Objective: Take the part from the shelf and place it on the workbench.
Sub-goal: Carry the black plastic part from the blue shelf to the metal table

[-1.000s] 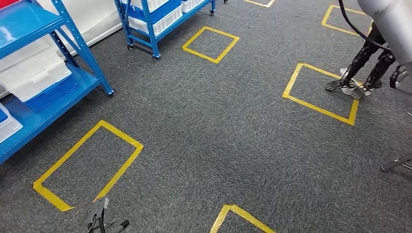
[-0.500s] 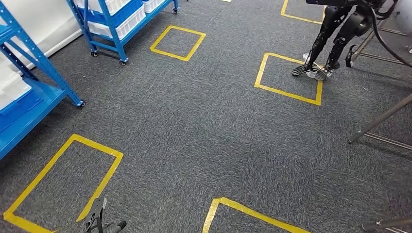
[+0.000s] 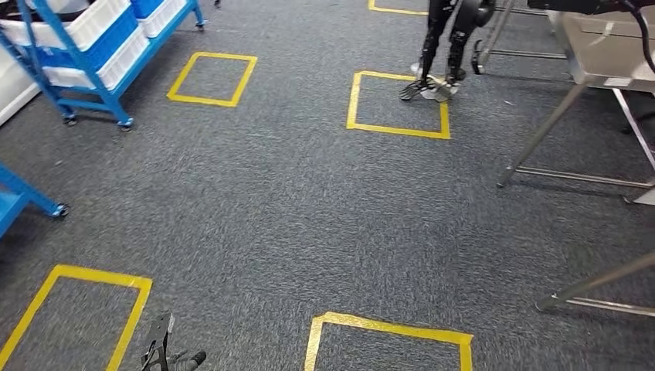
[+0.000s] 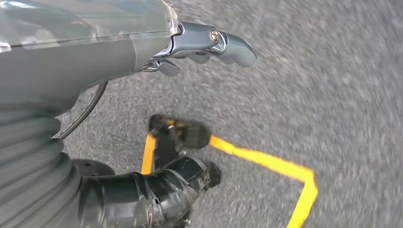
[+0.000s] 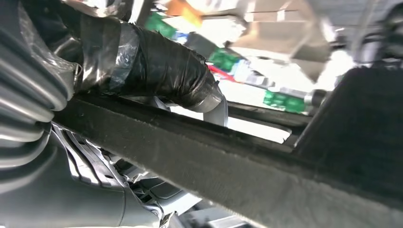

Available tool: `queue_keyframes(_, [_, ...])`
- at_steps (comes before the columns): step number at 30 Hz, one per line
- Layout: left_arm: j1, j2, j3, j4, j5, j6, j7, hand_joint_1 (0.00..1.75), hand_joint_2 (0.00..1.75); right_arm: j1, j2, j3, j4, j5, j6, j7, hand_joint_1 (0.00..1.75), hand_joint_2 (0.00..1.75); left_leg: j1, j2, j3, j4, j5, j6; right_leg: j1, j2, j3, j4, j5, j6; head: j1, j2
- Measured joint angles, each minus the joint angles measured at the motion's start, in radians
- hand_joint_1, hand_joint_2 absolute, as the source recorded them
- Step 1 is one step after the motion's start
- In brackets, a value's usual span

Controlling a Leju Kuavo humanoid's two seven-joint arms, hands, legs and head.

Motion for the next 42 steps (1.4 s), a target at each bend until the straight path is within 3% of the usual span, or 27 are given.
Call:
queue_keyframes(2, [0.001, 0.001, -0.004, 0.001, 0.0, 0.0, 0.0, 0.0, 1.75, -0.001, -0.007, -0.002, -0.007, -0.002, 0.0, 0.001, 1.75, 1.75, 0.002, -0.035, 0.023, -0.055, 0.018, 0.007, -0.006, 0.028, -0.008, 0.001, 0.004, 0.009, 0.0, 0.0])
queue_keyframes(4, [-0.004, 0.0, -0.006, 0.002, 0.0, 0.0, -0.001, 0.0, 1.75, -0.002, -0.022, -0.003, -0.014, -0.004, 0.0, 0.001, 1.75, 1.75, 0.002, -0.02, 0.037, -0.078, 0.012, 0.013, -0.011, 0.053, -0.015, -0.004, 0.012, 0.023, 0.0, 0.0])
queue_keyframes(5, [-0.006, -0.001, -0.007, 0.002, 0.0, 0.0, -0.001, 0.0, 1.75, -0.003, -0.032, -0.004, -0.017, -0.004, 0.0, 0.001, 1.75, 1.75, 0.004, -0.006, 0.045, -0.091, 0.012, 0.017, -0.009, 0.044, -0.018, -0.002, 0.011, 0.03, 0.001, 0.0])
queue_keyframes(7, [-0.009, -0.001, -0.008, 0.002, 0.0, 0.0, -0.002, 0.0, 1.75, -0.008, -0.044, -0.007, -0.022, -0.004, 0.0, 0.001, 1.75, 1.75, 0.008, 0.024, 0.058, -0.114, 0.015, 0.026, -0.003, -0.017, -0.042, 0.045, -0.018, 0.04, 0.002, 0.0])
queue_keyframes(8, [-0.009, 0.0, -0.008, 0.002, 0.0, 0.0, -0.002, 0.0, 1.75, -0.01, -0.047, -0.008, -0.024, -0.004, 0.0, 0.001, 1.75, 1.75, 0.007, 0.039, 0.061, -0.118, 0.016, 0.029, -0.003, -0.058, -0.066, 0.099, -0.047, 0.044, 0.002, 0.0])
queue_keyframes(9, [-0.008, 0.0, -0.008, 0.002, 0.0, 0.0, -0.003, 0.0, 1.75, -0.011, -0.048, -0.008, -0.026, -0.004, 0.0, 0.001, 1.75, 1.75, 0.006, 0.054, 0.063, -0.118, 0.015, 0.031, -0.007, -0.082, -0.098, 0.166, -0.077, 0.048, 0.002, 0.0])
queue_keyframes(11, [-0.008, 0.001, -0.008, 0.002, 0.0, 0.0, -0.003, 0.0, 1.75, -0.01, -0.049, -0.009, -0.027, -0.004, 0.0, 0.001, 1.75, 1.75, 0.005, 0.082, 0.067, -0.117, 0.01, 0.031, -0.017, -0.1, -0.145, 0.263, -0.106, 0.056, 0.002, 0.0])
queue_keyframes(12, [-0.008, 0.0, -0.008, 0.002, 0.0, 0.0, -0.003, 0.0, 1.75, -0.01, -0.05, -0.009, -0.027, -0.005, 0.0, 0.001, 1.75, 1.75, 0.005, 0.095, 0.07, -0.116, 0.007, 0.028, -0.022, -0.103, -0.144, 0.264, -0.095, 0.059, 0.002, 0.0])
queue_keyframes(14, [-0.009, 0.0, -0.008, 0.002, 0.0, 0.0, -0.003, 0.0, 1.75, -0.01, -0.051, -0.009, -0.029, -0.005, 0.001, 0.001, 1.75, 1.75, 0.006, 0.12, 0.081, -0.115, -0.004, 0.019, -0.026, -0.121, -0.081, 0.151, -0.03, 0.061, 0.003, 0.0])
queue_keyframes(16, [-0.01, -0.001, -0.009, 0.002, -0.001, 0.0, -0.002, 0.0, 1.75, -0.013, -0.051, -0.009, -0.031, -0.004, 0.001, 0.001, 1.75, 1.75, 0.002, 0.142, 0.091, -0.113, -0.015, 0.008, -0.017, -0.159, -0.011, 0.027, 0.009, 0.054, 0.002, 0.0])
queue_keyframes(18, [-0.011, 0.0, -0.009, 0.002, -0.003, 0.0, -0.002, 0.0, 1.75, -0.015, -0.054, -0.01, -0.034, -0.004, 0.003, 0.004, 1.75, 1.75, -0.004, 0.16, 0.096, -0.113, -0.021, -0.002, -0.005, -0.169, 0.006, -0.007, 0.006, 0.042, 0.002, 0.0])
queue_keyframes(20, [-0.014, -0.001, -0.01, 0.002, -0.006, 0.0, -0.002, 0.0, 1.75, -0.016, -0.063, -0.01, -0.035, -0.004, 0.008, 0.007, 1.75, 1.75, -0.005, 0.172, 0.1, -0.114, -0.029, -0.01, -0.005, -0.146, 0.004, -0.009, 0.006, 0.03, 0.001, 0.0])
queue_keyframes(22, [-0.015, -0.001, -0.01, 0.002, -0.009, 0.0, 0.002, 0.0, 1.75, -0.019, -0.072, -0.01, -0.037, -0.003, 0.014, 0.006, 1.75, 1.75, 0.0, 0.135, 0.086, -0.079, -0.058, -0.014, -0.008, -0.125, 0.008, -0.016, 0.008, 0.018, 0.001, 0.0])
queue_keyframes(24, [-0.013, -0.001, -0.01, 0.002, -0.011, -0.001, 0.009, 0.0, 1.75, -0.021, -0.078, -0.01, -0.039, -0.002, 0.02, 0.002, 1.75, 1.75, 0.002, 0.078, 0.031, 0.036, -0.116, -0.013, -0.008, -0.104, 0.01, -0.02, 0.007, 0.008, 0.0, 0.0])
queue_keyframes(26, [-0.008, 0.0, -0.011, 0.002, -0.012, -0.001, 0.016, 0.0, 1.75, -0.022, -0.082, -0.01, -0.041, -0.002, 0.029, -0.001, 1.75, 1.75, 0.0, 0.059, -0.042, 0.168, -0.158, -0.01, -0.004, -0.079, 0.011, -0.017, 0.004, 0.003, 0.0, 0.0])
queue_keyframes(28, [-0.007, 0.0, -0.011, 0.002, -0.012, -0.002, 0.017, 0.0, 1.75, -0.022, -0.086, -0.01, -0.041, 0.0, 0.04, -0.002, 1.75, 1.75, -0.002, 0.056, -0.074, 0.206, -0.144, -0.008, -0.002, -0.053, 0.012, -0.013, 0.002, 0.0, 0.0, 0.0])
queue_keyframes(30, [-0.007, 0.0, -0.011, 0.002, -0.014, -0.006, 0.013, 0.0, 1.75, -0.027, -0.1, -0.01, -0.046, -0.001, 0.053, 0.001, 1.75, 1.75, -0.002, 0.043, -0.05, 0.121, -0.069, -0.003, -0.002, -0.026, 0.014, -0.007, -0.003, 0.001, 0.0, 0.0])
queue_keyframes(32, [-0.006, 0.002, -0.013, 0.002, -0.018, -0.008, 0.008, 0.0, 1.75, -0.037, -0.127, -0.01, -0.056, -0.01, 0.066, 0.0, 1.75, 1.75, 0.001, -0.008, -0.009, 0.005, 0.003, 0.006, -0.003, 0.001, 0.012, 0.002, -0.009, 0.006, 0.001, 0.0])
queue_keyframes(34, [-0.007, 0.004, -0.016, 0.002, -0.019, -0.01, 0.006, 0.0, 1.75, -0.047, -0.156, -0.009, -0.065, -0.018, 0.071, -0.005, 1.75, 1.75, 0.001, -0.038, 0.018, -0.054, 0.011, 0.012, -0.008, 0.026, 0.003, 0.006, -0.008, 0.016, 0.001, 0.0])
queue_keyframes(36, [-0.009, 0.003, -0.018, 0.002, -0.02, -0.01, 0.003, 0.0, 1.75, -0.052, -0.184, -0.008, -0.069, -0.021, 0.072, -0.008, 1.75, 1.75, -0.001, -0.019, 0.029, -0.076, 0.004, 0.016, -0.013, 0.05, -0.004, 0.001, -0.001, 0.031, 0.0, 0.0])
queue_keyframes(37, [-0.01, 0.004, -0.018, 0.002, -0.021, -0.01, 0.001, 0.0, 1.75, -0.052, -0.2, -0.008, -0.071, -0.022, 0.072, -0.008, 1.75, 1.75, -0.001, -0.005, 0.034, -0.083, 0.007, 0.021, -0.013, 0.044, -0.008, 0.003, -0.002, 0.038, 0.001, 0.0])
queue_keyframes(39, [-0.011, 0.004, -0.019, 0.002, -0.024, -0.008, -0.004, 0.0, 1.75, -0.054, -0.22, -0.007, -0.076, -0.023, 0.071, -0.007, 1.75, 1.75, 0.001, 0.026, 0.047, -0.101, 0.012, 0.033, -0.009, -0.015, -0.034, 0.056, -0.034, 0.049, 0.003, 0.0])
queue_keyframes(40, [-0.011, 0.006, -0.02, 0.002, -0.026, -0.007, -0.007, 0.0, 1.75, -0.055, -0.228, -0.006, -0.078, -0.024, 0.07, -0.007, 1.75, 1.75, -0.001, 0.044, 0.052, -0.104, 0.011, 0.037, -0.009, -0.056, -0.062, 0.112, -0.062, 0.052, 0.004, 0.0])
queue_keyframes(42, [-0.011, 0.008, -0.02, 0.002, -0.028, -0.007, -0.01, 0.0, 1.75, -0.054, -0.235, -0.002, -0.082, -0.027, 0.07, -0.008, 1.75, 1.75, -0.006, 0.076, 0.057, -0.104, 0.006, 0.041, -0.015, -0.095, -0.124, 0.233, -0.108, 0.059, 0.005, 0.0])
